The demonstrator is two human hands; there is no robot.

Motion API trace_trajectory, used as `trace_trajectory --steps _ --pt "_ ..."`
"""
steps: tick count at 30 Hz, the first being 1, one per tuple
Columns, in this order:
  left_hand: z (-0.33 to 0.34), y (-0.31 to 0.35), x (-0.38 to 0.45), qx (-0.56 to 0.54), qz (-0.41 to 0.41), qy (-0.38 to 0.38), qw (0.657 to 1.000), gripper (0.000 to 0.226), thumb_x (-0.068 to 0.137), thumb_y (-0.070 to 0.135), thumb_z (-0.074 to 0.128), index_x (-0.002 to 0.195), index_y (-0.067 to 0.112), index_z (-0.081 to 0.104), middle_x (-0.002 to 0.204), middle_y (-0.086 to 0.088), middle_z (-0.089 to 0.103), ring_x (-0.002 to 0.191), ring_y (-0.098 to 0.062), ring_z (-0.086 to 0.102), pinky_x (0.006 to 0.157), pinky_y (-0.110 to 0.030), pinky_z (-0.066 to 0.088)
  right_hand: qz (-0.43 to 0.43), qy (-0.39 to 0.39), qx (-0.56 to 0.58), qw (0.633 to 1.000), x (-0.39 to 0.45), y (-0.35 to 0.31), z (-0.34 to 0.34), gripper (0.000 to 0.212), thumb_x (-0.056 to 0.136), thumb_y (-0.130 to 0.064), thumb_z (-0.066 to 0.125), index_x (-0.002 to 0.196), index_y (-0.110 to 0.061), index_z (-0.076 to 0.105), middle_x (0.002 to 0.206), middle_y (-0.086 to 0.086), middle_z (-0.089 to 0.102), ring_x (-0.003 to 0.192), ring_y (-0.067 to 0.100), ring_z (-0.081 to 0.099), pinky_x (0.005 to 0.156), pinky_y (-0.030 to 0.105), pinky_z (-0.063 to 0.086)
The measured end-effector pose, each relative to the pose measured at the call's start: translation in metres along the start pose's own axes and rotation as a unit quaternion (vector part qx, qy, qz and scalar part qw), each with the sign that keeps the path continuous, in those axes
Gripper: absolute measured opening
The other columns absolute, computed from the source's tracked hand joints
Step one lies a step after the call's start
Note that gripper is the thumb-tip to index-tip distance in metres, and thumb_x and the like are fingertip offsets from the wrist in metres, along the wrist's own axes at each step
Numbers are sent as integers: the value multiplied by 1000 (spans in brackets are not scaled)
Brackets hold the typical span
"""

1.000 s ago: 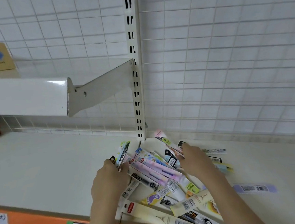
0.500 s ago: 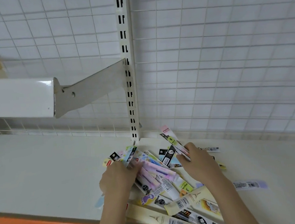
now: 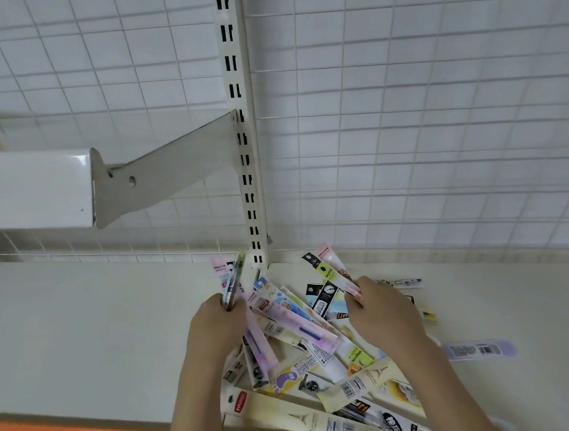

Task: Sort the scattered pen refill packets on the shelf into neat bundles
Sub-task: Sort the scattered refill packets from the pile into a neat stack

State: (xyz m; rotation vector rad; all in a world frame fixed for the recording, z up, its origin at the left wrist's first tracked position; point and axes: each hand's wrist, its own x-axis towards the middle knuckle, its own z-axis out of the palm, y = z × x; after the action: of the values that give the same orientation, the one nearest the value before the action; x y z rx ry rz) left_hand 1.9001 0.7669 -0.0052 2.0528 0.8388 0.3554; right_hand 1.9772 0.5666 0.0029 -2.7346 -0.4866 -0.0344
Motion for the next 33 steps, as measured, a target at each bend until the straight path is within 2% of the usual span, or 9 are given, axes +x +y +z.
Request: trace_trajectory --steps 4,9,13,15,19,23,27,30,33 --pt "-19 -2 -2 -45 0 40 998 32 94 20 43 64 11 40 59 -6 43 51 -18 38 48 -28 29 -28 -35 24 999 1 -14 0 10 97 -20 37 89 -15 33 68 -5 36 58 8 36 48 24 23" --pt "-35 -14 -4 -87 -7 62 994 35 97 27 40 85 -3 55 65 -10 61 61 -21 56 52 -27 37 -50 -41 26 998 5 -32 10 9 97 -17 38 102 -10 42 74 -2 39 59 9 38 49 24 27" --pt "-40 -26 -5 -73 -33 76 994 33 95 23 41 80 -3 54 61 -10 58 58 -23 53 52 -28 36 -67 -47 0 997 3 -44 17 26 96 -32 42 112 -11 45 90 4 58 80 23 53 63 29 36" --pt "-41 -31 -6 -65 -39 77 994 30 94 22 41 80 -2 54 65 -12 58 60 -25 53 53 -29 36 -75 -61 -14 995 1 -46 21 32 93 -42 46 107 -12 47 98 4 61 86 23 54 61 29 35" --pt "-39 -35 -8 -58 -48 72 995 30 93 22 40 68 5 44 61 -12 51 58 -27 48 53 -29 34 -61 -81 7 995 -4 -48 24 41 85 -56 51 87 -16 39 78 -3 46 78 20 46 49 25 26" --pt "-34 -30 -9 -76 -57 68 993 30 91 19 41 62 13 36 59 -5 43 53 -22 38 52 -28 29 -38 -96 7 995 -3 -43 22 39 87 -53 52 89 -16 39 89 0 48 80 20 46 62 30 34" --pt "-28 -23 -12 -55 -48 69 995 31 93 26 44 67 10 43 60 -6 47 57 -23 44 54 -29 32 -34 -87 1 996 1 -39 19 29 90 -41 52 99 -14 50 100 4 50 86 21 47 68 29 35" --pt "-24 -15 -18 -2 -20 68 997 44 88 47 52 66 9 46 60 -4 50 58 -20 48 50 -27 32 -33 -64 4 997 2 -34 13 18 94 -32 49 95 -15 45 77 -5 41 77 19 47 52 25 31" --pt "-20 -10 -17 36 -19 68 997 39 83 45 61 66 13 45 64 -3 51 59 -15 48 50 -25 32 -26 -29 21 999 1 -24 3 16 95 -26 46 91 -16 34 68 -7 34 70 18 44 47 25 23"
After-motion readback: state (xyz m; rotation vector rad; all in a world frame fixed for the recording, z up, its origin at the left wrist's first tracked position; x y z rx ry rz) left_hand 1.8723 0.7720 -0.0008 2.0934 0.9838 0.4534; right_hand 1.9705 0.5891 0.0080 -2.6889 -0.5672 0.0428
